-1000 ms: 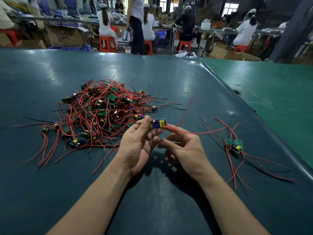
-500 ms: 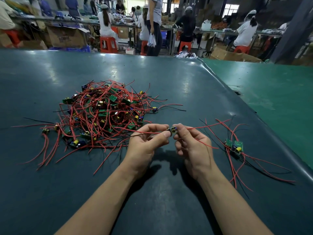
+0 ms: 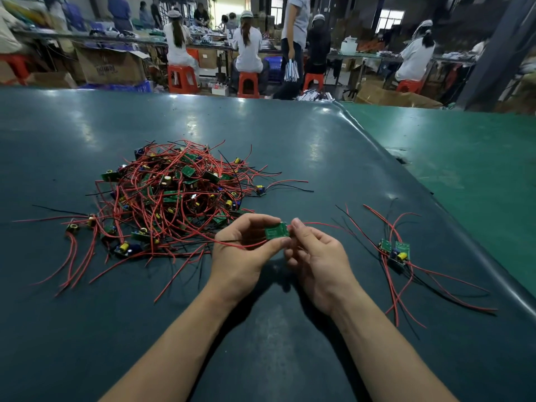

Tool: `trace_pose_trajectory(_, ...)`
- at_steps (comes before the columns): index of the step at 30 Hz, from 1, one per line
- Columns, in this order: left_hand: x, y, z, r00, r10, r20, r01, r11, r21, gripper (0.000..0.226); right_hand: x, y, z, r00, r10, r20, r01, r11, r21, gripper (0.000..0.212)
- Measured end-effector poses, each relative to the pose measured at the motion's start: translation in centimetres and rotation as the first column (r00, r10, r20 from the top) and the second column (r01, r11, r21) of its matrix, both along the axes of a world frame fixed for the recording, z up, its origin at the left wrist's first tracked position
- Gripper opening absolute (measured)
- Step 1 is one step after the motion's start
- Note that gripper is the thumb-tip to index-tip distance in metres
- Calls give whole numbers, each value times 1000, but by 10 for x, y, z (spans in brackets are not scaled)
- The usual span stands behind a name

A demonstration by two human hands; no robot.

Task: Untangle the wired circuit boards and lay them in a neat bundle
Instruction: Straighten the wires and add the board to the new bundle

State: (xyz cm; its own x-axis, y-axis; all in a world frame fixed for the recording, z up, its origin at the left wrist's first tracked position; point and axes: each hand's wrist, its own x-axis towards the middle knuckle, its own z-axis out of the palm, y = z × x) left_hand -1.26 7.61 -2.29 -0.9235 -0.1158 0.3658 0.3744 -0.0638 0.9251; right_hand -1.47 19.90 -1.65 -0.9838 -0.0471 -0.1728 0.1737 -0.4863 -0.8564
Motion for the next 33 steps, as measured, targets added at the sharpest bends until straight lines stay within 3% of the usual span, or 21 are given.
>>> trace_pose_trajectory(4,2,0,1,999,-37,-3,37,998,-48,31,-4,4,0,994,-67,-85,74,994,77,13)
trace_pose_trajectory(10,3,0,2,997,-54,47,56,998,-42,30,-3,10,0,993,33,-111,-19,992,126,12)
trace_pose_trajectory(19,5,3,4,997,37,61,-34,999,-42,30,-12,21,-1,925,-328,-195,362,915,178,20)
trace_pose_trajectory(25,5,1,7,997,46,63,-47,999,13,29,-16,33,4,876,-475,-84,466,878,-108,33)
trace_pose_trajectory(29,7,2,7,999,2,52,-3,1000,12,29,-15,30,5,889,-457,24,453,871,-191,36)
trace_pose_trajectory(33,6,1,6,999,6,46,-8,999,37,29,-16,33,3,855,-513,-83,500,855,-137,38)
